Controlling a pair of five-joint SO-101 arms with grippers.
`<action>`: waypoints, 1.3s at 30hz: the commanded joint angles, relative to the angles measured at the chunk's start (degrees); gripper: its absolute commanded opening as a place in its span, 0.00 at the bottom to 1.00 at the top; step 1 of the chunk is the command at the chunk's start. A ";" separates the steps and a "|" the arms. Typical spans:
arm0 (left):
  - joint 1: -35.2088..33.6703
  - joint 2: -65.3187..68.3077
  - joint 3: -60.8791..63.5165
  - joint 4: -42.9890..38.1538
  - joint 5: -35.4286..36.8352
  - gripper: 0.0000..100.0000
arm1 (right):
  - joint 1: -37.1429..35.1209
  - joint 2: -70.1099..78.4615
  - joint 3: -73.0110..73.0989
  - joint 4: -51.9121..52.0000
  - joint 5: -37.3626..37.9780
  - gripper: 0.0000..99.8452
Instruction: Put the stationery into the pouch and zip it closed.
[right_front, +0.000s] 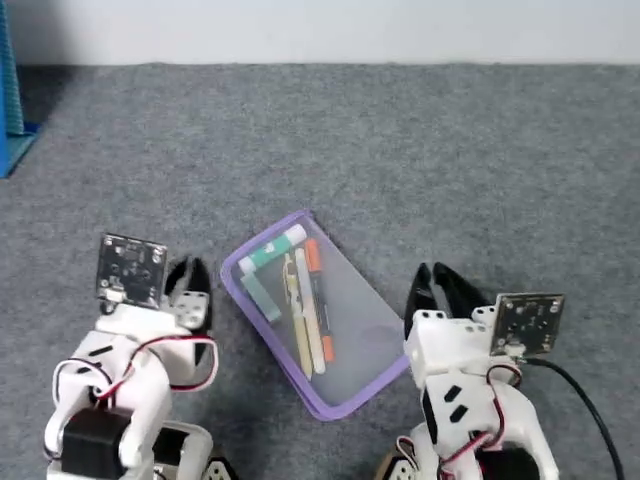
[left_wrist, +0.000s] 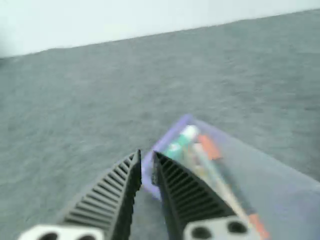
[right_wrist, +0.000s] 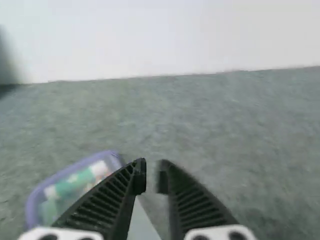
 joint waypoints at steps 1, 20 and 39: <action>-5.27 -0.09 2.24 -1.58 -1.76 0.01 | 3.91 0.22 1.85 1.01 -0.35 0.03; -7.38 -0.09 35.38 -24.09 -10.02 0.01 | 7.69 0.22 27.96 -7.69 9.05 0.01; -7.47 -0.09 42.95 -33.23 3.96 0.01 | 7.87 0.22 30.86 -11.30 9.14 0.01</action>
